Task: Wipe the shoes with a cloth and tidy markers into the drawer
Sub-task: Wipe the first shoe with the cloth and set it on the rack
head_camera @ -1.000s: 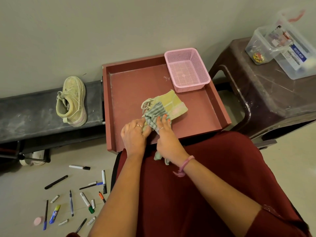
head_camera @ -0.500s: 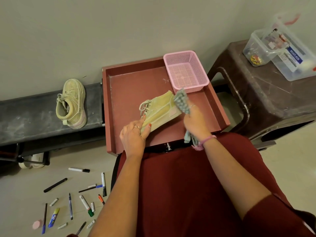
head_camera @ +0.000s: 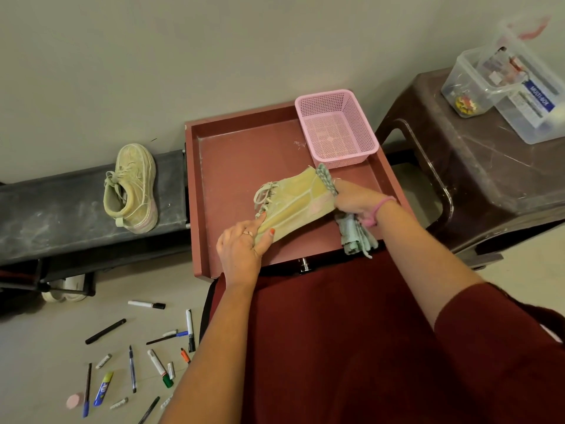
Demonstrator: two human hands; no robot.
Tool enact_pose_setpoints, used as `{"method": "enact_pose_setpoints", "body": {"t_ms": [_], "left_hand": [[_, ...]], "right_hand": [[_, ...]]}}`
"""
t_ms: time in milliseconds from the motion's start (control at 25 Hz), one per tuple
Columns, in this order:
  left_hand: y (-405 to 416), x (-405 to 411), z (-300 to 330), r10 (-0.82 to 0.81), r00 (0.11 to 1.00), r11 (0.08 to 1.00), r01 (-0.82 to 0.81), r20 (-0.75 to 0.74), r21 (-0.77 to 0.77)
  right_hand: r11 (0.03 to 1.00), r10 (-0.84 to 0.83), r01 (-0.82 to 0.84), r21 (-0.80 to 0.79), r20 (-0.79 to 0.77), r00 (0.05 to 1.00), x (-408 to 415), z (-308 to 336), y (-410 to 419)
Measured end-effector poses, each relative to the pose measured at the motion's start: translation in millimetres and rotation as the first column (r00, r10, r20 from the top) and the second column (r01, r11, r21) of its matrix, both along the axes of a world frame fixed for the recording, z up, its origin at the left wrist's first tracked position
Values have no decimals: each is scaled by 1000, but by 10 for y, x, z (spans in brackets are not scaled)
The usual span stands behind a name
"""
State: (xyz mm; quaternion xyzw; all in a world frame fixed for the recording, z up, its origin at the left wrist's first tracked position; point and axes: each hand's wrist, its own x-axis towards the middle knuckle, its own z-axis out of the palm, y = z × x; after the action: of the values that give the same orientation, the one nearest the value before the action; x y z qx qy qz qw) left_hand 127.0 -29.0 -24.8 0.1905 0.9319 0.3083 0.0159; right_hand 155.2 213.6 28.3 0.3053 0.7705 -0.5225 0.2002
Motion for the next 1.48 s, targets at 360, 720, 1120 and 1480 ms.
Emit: {"method": "enact_pose_setpoints", "body": {"t_ms": [360,720,1120,1480], "left_hand": [[66,-36,47,26,1000,998,-25,12,-63],[32,-27,74,30,1000,998,-30,-2,-50],[48,108,42,5,999,994,-9,-35,-109],[66,119,37,-28,997,985,14,-75,-175]], "right_hand": [[661,223,-59,748,-120,967,356,-345,-1631],[443,550,-147,884,-139,823,704,-517,-1134],[600,155,45,799,-171,973,190,-163,-844],[407,426,-250,879,59,903,-82,-22,-907]]}}
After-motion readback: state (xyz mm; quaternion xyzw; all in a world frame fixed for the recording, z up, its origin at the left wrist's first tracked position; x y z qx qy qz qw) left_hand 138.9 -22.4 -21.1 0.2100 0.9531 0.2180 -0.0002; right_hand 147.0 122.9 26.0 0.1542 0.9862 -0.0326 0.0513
